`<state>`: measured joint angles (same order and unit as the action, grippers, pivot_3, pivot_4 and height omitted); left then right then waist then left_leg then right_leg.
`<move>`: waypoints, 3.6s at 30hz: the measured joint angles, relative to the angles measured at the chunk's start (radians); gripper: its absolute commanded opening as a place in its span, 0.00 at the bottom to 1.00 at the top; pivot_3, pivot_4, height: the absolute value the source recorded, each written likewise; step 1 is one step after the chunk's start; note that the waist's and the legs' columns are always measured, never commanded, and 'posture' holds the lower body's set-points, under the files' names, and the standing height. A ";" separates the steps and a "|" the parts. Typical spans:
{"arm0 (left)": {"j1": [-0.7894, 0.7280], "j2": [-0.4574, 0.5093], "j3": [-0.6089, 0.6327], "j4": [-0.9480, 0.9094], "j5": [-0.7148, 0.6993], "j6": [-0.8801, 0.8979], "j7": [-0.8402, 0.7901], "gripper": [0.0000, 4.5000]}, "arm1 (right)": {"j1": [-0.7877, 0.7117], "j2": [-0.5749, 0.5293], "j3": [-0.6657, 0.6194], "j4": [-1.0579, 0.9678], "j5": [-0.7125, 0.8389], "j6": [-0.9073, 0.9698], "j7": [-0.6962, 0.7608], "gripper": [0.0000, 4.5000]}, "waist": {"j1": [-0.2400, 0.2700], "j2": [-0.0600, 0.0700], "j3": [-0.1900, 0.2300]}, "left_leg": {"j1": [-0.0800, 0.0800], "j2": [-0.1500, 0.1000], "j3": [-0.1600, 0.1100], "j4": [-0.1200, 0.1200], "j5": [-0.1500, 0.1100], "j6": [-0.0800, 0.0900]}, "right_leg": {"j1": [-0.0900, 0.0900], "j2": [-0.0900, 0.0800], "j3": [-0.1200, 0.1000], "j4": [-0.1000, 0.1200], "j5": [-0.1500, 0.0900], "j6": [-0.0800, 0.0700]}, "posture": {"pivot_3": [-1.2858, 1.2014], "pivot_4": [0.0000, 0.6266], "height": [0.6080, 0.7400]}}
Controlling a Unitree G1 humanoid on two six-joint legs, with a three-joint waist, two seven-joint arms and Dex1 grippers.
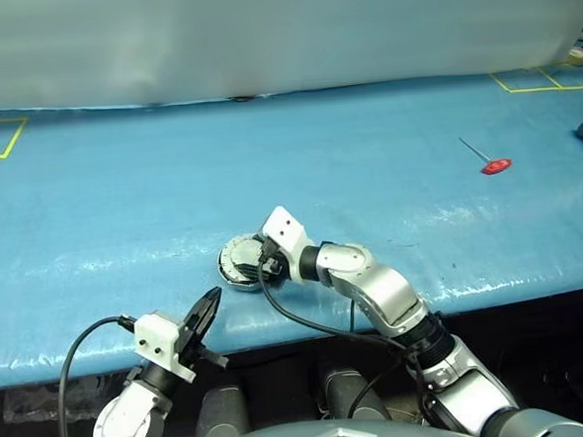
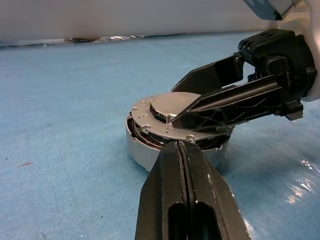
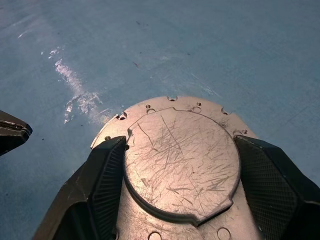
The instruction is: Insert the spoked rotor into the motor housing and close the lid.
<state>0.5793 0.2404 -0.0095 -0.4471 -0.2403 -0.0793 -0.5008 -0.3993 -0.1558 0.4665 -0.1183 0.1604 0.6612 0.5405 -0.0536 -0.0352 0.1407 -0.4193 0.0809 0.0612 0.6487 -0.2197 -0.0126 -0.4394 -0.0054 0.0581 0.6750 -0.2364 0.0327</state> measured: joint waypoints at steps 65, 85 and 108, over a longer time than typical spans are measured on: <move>-0.006 0.057 -0.001 0.000 -0.078 0.032 -0.002 0.00 | -0.020 0.098 0.087 -0.071 -0.153 0.184 -0.106 0.68 | -0.015 0.000 -0.001 | 0.003 0.001 -0.001 -0.001 0.000 0.000 | -0.003 0.000 0.001 0.000 0.000 0.000 | 0.52 0.24 1.00; -0.006 0.057 -0.007 0.000 -0.078 0.046 -0.012 0.00 | -0.007 0.127 0.050 -0.099 -0.119 0.256 -0.130 0.68 | -0.014 -0.001 -0.001 | 0.003 0.000 -0.002 -0.002 0.000 0.000 | -0.004 -0.002 0.001 0.000 0.000 0.000 | 0.52 0.24 1.00; -0.009 0.048 -0.014 0.009 -0.083 0.055 -0.017 0.00 | 0.013 0.126 0.089 -0.121 -0.123 0.234 -0.200 0.68 | -0.016 -0.001 -0.001 | 0.002 0.000 -0.002 -0.003 0.000 0.000 | -0.005 -0.002 0.001 -0.001 0.000 0.000 | 0.52 0.24 1.00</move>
<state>0.5698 0.2883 -0.0230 -0.4380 -0.3237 -0.0246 -0.5177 -0.3864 -0.0299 0.5552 -0.2389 0.0369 0.8948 0.3407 -0.0694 -0.0358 0.1400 -0.4170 0.0809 0.0596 0.6459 -0.2201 -0.0130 -0.4443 -0.0074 0.0592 0.6735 -0.2366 0.0324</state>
